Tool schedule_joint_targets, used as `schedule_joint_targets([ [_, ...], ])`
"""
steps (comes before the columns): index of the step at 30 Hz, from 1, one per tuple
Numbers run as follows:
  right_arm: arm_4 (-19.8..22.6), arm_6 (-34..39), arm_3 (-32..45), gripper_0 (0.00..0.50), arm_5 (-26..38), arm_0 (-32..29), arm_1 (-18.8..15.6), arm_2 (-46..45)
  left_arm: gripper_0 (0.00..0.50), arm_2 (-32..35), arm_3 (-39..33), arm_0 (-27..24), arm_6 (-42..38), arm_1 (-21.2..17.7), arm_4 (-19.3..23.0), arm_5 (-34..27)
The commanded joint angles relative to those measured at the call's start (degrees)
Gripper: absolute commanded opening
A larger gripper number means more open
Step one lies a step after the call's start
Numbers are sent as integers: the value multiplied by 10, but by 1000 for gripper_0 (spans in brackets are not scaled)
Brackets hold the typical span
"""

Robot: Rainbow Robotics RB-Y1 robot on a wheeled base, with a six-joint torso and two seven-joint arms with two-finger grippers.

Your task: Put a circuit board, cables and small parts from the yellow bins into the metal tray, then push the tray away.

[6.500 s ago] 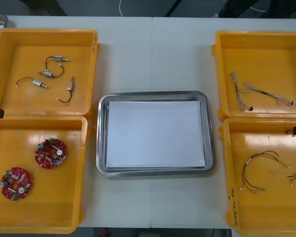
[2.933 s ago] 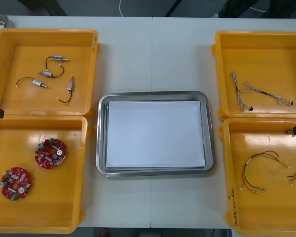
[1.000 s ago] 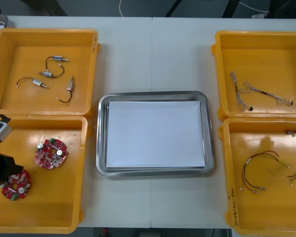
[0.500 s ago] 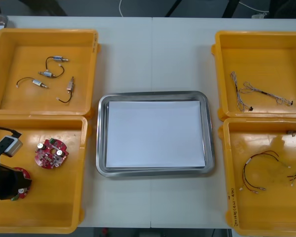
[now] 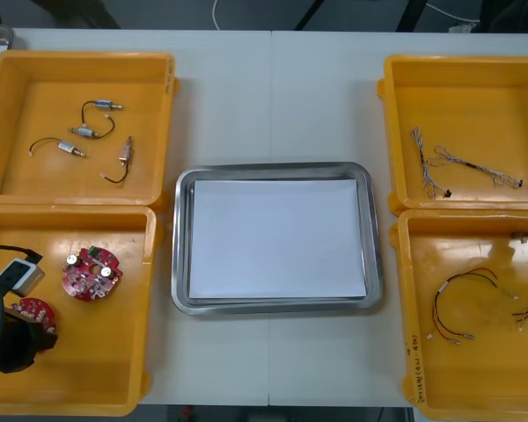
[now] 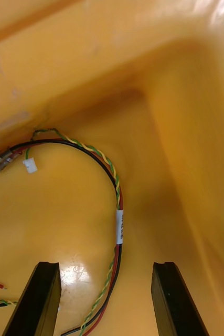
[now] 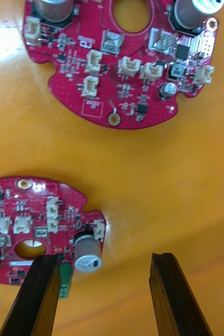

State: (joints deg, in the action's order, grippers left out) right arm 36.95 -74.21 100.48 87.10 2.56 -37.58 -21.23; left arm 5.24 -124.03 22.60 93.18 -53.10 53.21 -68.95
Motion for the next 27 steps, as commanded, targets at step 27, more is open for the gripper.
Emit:
schedule_joint_targets([
  [27,20,41,-56,500,-56,-1,-15,43,500,-51,39,16,82,-37,-19,80],
])
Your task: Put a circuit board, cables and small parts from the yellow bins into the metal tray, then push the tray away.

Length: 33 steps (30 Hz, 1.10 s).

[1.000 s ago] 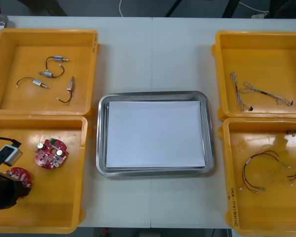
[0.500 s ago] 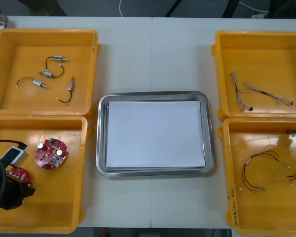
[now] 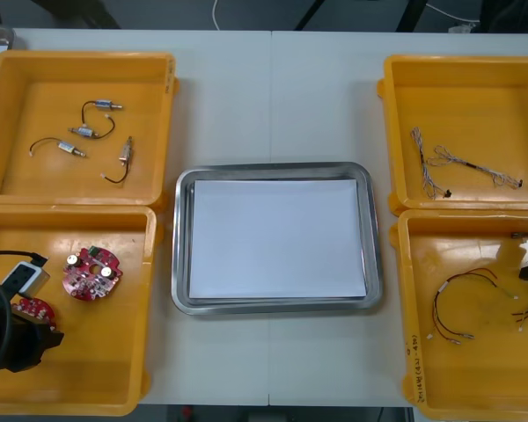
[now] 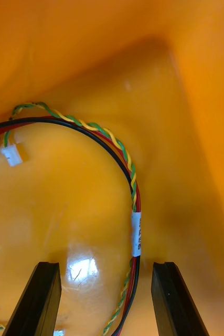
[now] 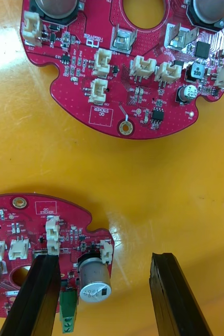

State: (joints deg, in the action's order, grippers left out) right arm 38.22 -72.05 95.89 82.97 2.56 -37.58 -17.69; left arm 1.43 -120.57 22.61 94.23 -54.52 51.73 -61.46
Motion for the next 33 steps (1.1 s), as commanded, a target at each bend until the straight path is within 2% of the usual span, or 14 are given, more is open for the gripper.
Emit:
schedule_joint_targets([
  [1,8,17,-14,500,-18,0,-15,7,500,-13,4,17,74,-23,-4,6],
  [11,8,20,-15,500,-18,-1,-15,8,500,-13,4,22,76,-23,-8,6],
  [12,8,21,-15,500,-18,-1,-15,8,266,-13,4,22,76,-23,-8,6],
  [13,8,21,-14,500,-18,-1,-15,8,3,-13,4,22,76,-23,-8,6],
  [18,9,22,-15,500,-18,-1,-15,9,0,-13,4,22,77,-23,-8,6],
  [19,9,21,-15,413,-18,-1,-15,9,0,-13,4,22,78,-23,-8,6],
  [20,10,21,-15,370,-18,-1,-15,8,0,-12,4,22,78,-23,-8,6],
  [22,10,21,-15,119,-18,-1,-16,9,0,-12,4,22,78,-23,-9,6],
  [23,10,21,-14,72,-18,-1,-15,8,0,-12,4,22,78,-23,-8,6],
  [24,10,21,-15,5,-18,-1,-15,9,0,-11,4,21,78,-24,-8,6],
  [33,12,17,-12,0,-17,3,-16,-3,0,9,-3,18,81,-24,-1,-8],
])
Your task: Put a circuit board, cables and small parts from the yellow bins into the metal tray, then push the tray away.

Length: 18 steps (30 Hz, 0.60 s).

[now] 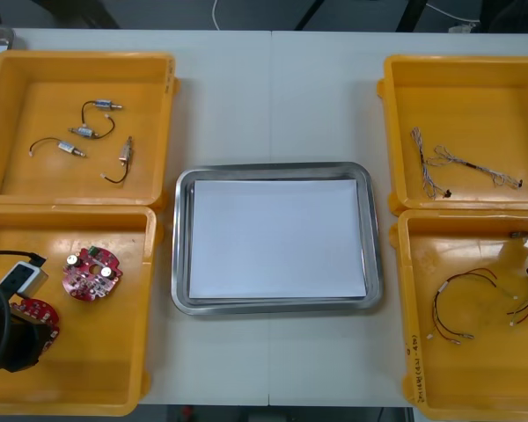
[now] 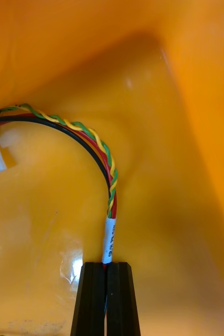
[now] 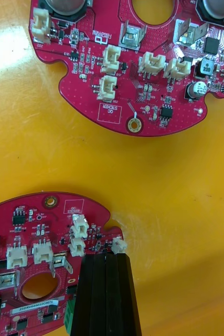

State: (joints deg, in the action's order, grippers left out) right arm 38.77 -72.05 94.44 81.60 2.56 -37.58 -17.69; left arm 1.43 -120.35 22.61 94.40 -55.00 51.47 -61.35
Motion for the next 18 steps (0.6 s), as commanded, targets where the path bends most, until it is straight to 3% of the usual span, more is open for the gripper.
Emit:
schedule_joint_targets([
  [1,9,17,6,0,2,4,-15,-10,0,21,-14,16,79,-20,5,-29],
  [6,8,16,27,0,30,12,-16,-30,0,52,-38,8,75,-20,14,-79],
  [18,3,17,152,0,200,33,-16,-99,0,125,-84,-28,58,-18,51,-185],
])
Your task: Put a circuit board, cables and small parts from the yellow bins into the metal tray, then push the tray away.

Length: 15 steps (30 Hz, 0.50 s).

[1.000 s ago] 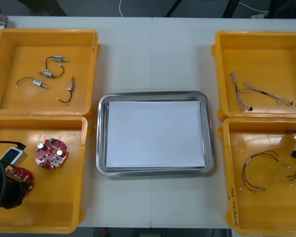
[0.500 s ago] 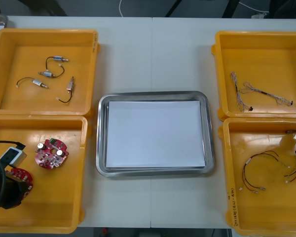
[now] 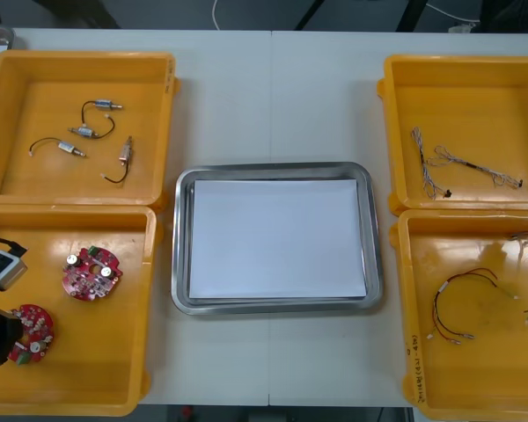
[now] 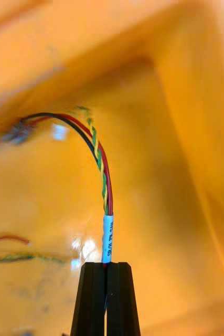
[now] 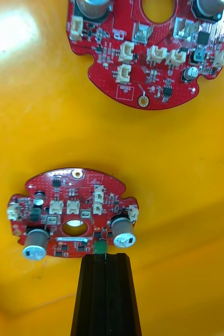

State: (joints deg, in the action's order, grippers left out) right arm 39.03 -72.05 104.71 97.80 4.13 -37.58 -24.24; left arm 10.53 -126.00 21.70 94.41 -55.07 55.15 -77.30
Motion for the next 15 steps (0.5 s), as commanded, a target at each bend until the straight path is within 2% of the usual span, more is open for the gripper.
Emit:
schedule_joint_targets([
  [1,1,19,74,0,67,19,-16,-42,0,47,-33,-26,54,-17,21,-43],
  [5,1,20,118,0,122,23,-16,-56,0,70,-39,-40,48,-17,45,-73],
  [9,0,23,170,0,122,23,-16,-63,0,95,-39,-61,43,-17,81,-109],
  [15,-8,24,239,0,122,22,-20,-68,0,111,-41,-95,32,-17,95,-155],
])
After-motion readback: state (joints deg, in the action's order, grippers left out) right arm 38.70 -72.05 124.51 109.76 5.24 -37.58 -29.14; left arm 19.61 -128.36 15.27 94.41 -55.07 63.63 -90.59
